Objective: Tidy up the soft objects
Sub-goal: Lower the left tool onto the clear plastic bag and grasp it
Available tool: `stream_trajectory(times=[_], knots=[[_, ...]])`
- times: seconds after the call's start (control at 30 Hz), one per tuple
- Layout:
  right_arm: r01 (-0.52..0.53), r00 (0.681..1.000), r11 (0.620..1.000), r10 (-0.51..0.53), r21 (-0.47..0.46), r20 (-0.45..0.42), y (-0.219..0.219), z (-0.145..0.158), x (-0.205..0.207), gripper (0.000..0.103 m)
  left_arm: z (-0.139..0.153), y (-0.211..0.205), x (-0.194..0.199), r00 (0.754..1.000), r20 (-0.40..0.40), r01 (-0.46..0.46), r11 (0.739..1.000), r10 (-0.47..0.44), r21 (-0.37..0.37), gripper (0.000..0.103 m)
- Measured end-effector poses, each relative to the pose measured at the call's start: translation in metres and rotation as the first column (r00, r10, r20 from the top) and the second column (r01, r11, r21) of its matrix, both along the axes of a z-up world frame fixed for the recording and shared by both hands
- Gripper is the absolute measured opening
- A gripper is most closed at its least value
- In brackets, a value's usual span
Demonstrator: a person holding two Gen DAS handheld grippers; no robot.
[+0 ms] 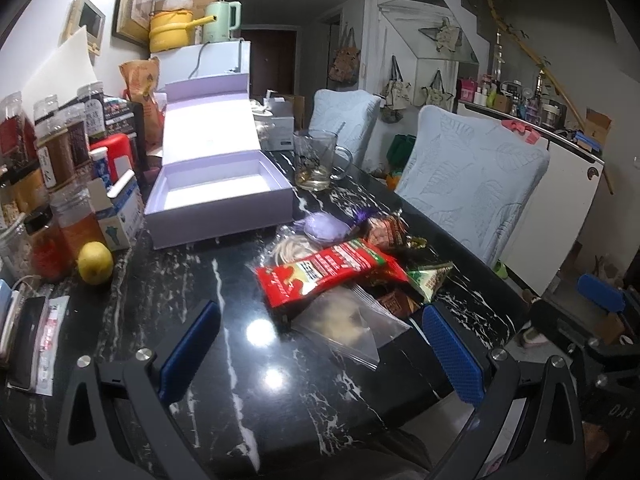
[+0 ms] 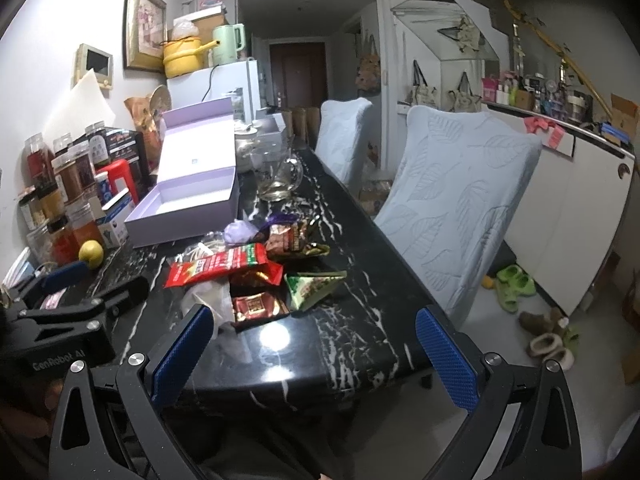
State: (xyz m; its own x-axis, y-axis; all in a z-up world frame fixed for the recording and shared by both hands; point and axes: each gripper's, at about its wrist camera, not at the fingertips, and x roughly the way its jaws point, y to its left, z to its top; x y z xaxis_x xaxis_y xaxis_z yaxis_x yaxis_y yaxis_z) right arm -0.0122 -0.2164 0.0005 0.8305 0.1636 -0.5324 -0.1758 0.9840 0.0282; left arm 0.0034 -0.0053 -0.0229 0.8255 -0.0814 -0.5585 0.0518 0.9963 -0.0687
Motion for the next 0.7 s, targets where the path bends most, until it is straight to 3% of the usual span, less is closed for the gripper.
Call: stream_trajectory(times=[0.37, 0.7], knots=[[0.017, 1.000, 1.000, -0.018, -0.012, -0.025, -0.014, -0.019, 0.007, 0.103, -0.035, -0.012, 0.029, 0.993, -0.074, 0.094, 0.995, -0.096, -0.042, 0.103], [0.027, 0.995, 0.998, -0.022, 0.048, -0.102, -0.033, -0.047, 0.021, 0.103, -0.054, -0.016, 0.069, 0.986, -0.123, 0.112, 0.994, -0.110, 0.008, 0.103]])
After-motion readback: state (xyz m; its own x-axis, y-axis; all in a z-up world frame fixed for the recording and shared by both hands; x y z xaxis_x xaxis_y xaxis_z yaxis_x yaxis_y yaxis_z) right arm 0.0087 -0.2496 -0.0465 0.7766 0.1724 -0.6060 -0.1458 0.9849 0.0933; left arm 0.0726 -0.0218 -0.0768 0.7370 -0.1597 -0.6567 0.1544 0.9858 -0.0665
